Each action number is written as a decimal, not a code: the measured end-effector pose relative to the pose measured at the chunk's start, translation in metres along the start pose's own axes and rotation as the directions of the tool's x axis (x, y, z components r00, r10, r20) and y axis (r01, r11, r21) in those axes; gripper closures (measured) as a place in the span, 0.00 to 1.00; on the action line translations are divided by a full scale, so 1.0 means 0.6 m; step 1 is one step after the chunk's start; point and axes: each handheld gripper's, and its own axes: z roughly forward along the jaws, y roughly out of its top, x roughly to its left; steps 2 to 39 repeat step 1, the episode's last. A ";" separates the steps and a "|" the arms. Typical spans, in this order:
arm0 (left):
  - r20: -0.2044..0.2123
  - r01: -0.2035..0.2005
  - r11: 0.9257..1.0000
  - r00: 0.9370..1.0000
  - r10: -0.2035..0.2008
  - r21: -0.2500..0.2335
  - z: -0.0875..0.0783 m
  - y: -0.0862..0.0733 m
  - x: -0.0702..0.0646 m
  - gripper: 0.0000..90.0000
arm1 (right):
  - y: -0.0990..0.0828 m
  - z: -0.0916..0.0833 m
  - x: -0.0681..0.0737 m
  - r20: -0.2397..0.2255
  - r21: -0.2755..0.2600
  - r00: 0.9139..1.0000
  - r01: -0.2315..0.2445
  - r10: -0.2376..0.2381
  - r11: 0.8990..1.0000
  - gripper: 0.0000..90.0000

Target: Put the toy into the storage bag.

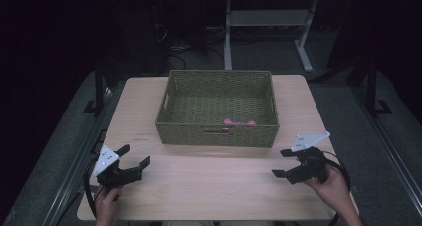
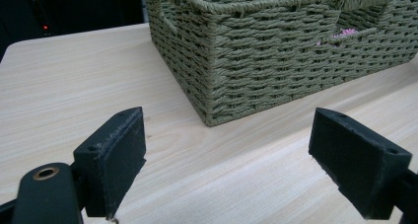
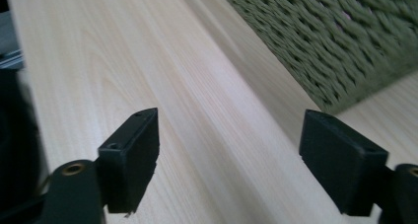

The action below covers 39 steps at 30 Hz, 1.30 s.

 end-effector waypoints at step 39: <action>0.000 -0.001 1.000 1.000 0.001 -0.001 0.001 0.000 0.000 0.15 | 0.000 0.000 0.000 0.000 0.000 1.000 0.000 0.000 1.000 0.24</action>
